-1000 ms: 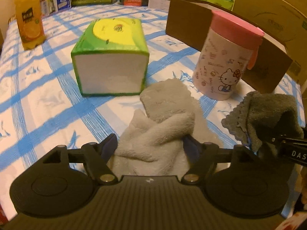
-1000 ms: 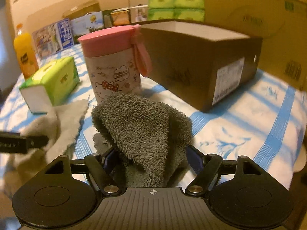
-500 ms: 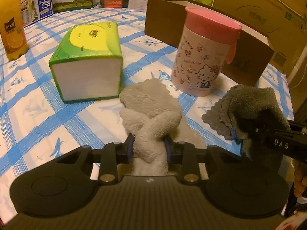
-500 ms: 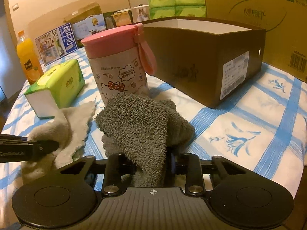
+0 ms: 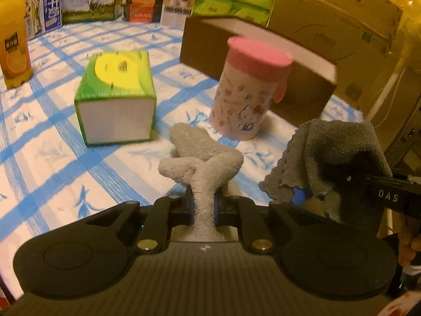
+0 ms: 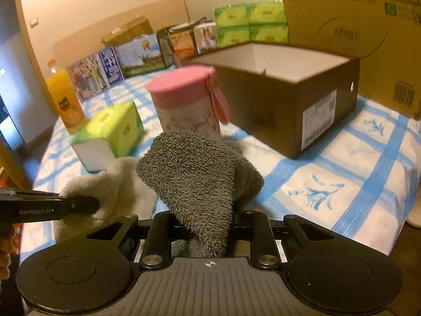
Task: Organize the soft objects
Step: 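Lift the light grey towel with the left tool while the right tool lifts the dark grey towel, then carry both grey towels in the two tools over the shoebox, then open the left tool to drop the light towel while the right tool releases the dark towel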
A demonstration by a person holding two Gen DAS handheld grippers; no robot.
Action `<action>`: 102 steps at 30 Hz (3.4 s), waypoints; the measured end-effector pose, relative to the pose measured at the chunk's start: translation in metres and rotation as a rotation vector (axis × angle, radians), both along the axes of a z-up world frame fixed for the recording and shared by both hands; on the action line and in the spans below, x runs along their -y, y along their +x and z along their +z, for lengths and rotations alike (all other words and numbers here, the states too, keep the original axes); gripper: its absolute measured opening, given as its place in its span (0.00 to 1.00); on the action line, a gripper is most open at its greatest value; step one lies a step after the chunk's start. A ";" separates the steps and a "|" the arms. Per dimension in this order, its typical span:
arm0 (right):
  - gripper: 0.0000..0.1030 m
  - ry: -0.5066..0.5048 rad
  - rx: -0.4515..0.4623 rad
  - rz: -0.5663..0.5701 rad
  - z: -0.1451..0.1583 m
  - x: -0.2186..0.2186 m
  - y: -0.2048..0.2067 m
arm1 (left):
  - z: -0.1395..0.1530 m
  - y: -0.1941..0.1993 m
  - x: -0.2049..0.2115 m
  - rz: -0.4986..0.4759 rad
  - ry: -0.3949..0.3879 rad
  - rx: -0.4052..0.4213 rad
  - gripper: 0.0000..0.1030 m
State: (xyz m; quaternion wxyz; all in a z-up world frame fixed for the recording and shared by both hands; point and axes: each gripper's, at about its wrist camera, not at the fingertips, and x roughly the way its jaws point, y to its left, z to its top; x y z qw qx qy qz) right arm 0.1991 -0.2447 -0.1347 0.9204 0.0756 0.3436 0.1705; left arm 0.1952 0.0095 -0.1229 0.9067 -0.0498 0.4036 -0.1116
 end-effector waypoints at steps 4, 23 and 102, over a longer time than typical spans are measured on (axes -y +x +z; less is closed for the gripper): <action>0.22 0.022 0.017 0.004 0.021 0.005 -0.011 | 0.025 -0.010 -0.002 -0.024 0.000 0.052 0.10; 0.23 0.079 0.126 0.017 0.118 0.041 0.002 | 0.150 0.017 -0.024 -0.083 0.077 0.292 0.09; 0.62 -0.125 0.058 -0.191 0.058 0.060 0.310 | 0.056 0.368 0.123 -0.245 0.255 0.117 0.45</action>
